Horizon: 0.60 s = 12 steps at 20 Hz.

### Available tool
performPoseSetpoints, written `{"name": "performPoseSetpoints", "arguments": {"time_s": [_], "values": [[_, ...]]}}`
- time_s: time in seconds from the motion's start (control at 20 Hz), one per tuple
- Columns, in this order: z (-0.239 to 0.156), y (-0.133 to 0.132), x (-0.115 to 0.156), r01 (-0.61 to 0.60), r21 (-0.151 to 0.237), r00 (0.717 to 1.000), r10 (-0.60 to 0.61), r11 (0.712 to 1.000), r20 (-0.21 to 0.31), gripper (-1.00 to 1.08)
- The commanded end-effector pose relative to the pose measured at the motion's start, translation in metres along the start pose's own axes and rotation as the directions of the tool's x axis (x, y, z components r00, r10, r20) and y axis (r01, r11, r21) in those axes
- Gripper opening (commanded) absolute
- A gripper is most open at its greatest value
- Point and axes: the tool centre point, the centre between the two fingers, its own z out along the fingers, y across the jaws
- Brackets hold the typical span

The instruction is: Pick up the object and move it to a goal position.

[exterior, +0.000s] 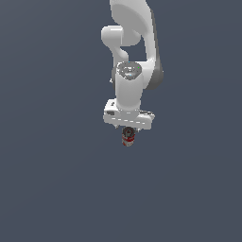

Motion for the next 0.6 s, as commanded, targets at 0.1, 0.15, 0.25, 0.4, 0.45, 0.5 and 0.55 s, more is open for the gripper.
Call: {"name": "performPoseSetpoints", "arguments": {"time_s": [0.1,0.15,0.25,0.4,0.45,0.5,0.55], "values": [[0.01,-0.004,-0.009,-0.053,-0.009,0.999,0.053,0.999,0.001,1.0],[0.011,-0.004,-0.01,-0.062,-0.01,0.998,0.062,0.998,0.001,1.0],[0.014,-0.005,-0.013,-0.076,-0.012,0.997,0.076,0.997,0.001,1.0],[0.016,-0.006,-0.015,-0.089,-0.014,0.996,0.089,0.996,0.001,1.0],[0.016,-0.006,-0.015,-0.092,-0.015,0.996,0.092,0.996,0.001,1.0],[0.017,-0.007,-0.016,-0.093,-0.015,0.996,0.093,0.996,0.001,1.0],[0.017,-0.007,-0.016,-0.094,-0.015,0.996,0.094,0.995,0.001,1.0]]}}
